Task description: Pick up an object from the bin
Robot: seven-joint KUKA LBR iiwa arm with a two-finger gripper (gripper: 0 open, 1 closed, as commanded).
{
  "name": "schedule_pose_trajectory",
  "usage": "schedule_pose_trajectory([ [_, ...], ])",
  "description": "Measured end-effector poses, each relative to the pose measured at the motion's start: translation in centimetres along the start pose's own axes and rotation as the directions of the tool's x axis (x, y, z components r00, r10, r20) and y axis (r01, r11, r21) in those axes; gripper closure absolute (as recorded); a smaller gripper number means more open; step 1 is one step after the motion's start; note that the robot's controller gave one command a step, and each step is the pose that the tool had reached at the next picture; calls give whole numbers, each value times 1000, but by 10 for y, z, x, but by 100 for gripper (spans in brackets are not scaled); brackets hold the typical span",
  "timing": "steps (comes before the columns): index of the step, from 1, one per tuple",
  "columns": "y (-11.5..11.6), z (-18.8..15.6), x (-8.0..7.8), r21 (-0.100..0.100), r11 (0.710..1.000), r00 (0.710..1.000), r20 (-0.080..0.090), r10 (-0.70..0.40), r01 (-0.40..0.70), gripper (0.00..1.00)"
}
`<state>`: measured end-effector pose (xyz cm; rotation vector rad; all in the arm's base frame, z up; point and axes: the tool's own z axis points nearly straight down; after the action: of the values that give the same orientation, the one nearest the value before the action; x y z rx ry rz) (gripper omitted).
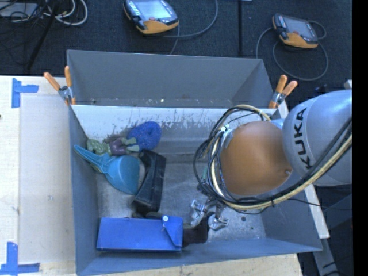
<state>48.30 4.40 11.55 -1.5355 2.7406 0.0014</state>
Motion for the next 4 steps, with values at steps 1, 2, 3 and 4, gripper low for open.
schedule_pose_trajectory([
  [1, 0, -4, 0, 0, 1000, 1000, 0, 0, 0, 100],
  [2, 0, -6, -1, 0, 1000, 1000, 0, 1, -1, 100],
  [3, 2, -14, 0, -7, 1000, 1000, -5, 1, -1, 100],
  [4, 3, -36, 1, -10, 1000, 1000, -6, 1, -1, 100],
])
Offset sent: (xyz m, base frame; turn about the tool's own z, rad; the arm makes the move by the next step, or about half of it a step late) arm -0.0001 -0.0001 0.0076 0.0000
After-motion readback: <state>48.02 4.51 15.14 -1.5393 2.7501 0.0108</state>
